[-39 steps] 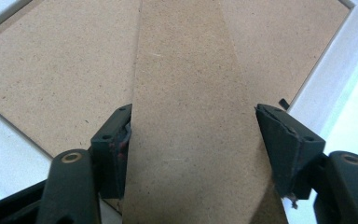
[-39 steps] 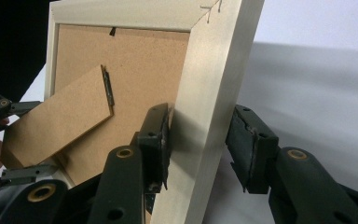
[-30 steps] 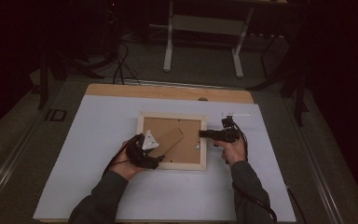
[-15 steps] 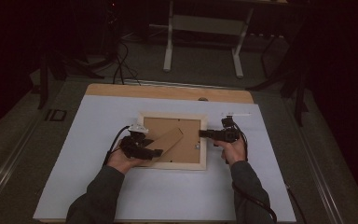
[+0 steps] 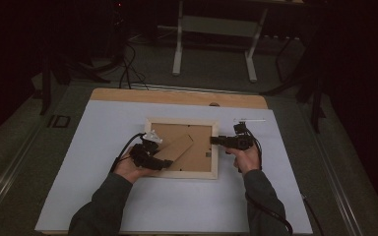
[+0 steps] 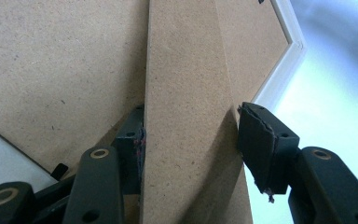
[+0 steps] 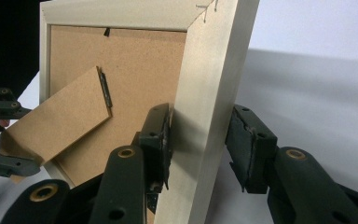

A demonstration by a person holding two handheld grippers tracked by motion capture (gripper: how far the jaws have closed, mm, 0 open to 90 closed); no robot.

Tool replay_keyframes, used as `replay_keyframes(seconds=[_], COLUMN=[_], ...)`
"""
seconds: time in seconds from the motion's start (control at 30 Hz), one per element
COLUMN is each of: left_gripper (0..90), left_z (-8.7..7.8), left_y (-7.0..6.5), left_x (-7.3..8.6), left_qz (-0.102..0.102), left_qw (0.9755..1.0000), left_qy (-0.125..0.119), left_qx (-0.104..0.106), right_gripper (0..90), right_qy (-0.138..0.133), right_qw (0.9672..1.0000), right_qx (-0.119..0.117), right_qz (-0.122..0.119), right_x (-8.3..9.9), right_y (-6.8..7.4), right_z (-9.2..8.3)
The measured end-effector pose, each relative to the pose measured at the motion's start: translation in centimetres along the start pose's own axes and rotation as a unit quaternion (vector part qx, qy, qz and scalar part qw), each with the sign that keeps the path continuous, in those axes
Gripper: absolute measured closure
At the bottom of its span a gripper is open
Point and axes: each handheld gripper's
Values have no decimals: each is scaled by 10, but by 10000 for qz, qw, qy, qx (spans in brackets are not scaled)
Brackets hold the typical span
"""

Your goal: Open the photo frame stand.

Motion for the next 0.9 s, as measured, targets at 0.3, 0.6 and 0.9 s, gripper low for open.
replay_keyframes(seconds=[0.3,0.6,0.9], left_gripper=[488,491,496], left_z=[1,0,-1], left_y=[-2,-5,-5], left_x=[-2,-4,-7], left_qz=[99,231,270], left_qw=[9999,9992,9984], left_qy=[3,20,20], left_qx=[-136,-317,-494], right_gripper=[605,609,615], right_qy=[-63,-173,-363], right_qw=[9999,9995,9984], right_qx=[89,170,239], right_qz=[-98,-214,-354], right_x=[-3,-6,-8], right_y=[3,7,13], right_z=[-4,-9,-15])
Point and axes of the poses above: each handheld gripper's, and its own axes: z roughly forward along the jaws, x roughly out of its underside, y roughly to its left, and after that the axes turned 10 degrees about x, right-handed
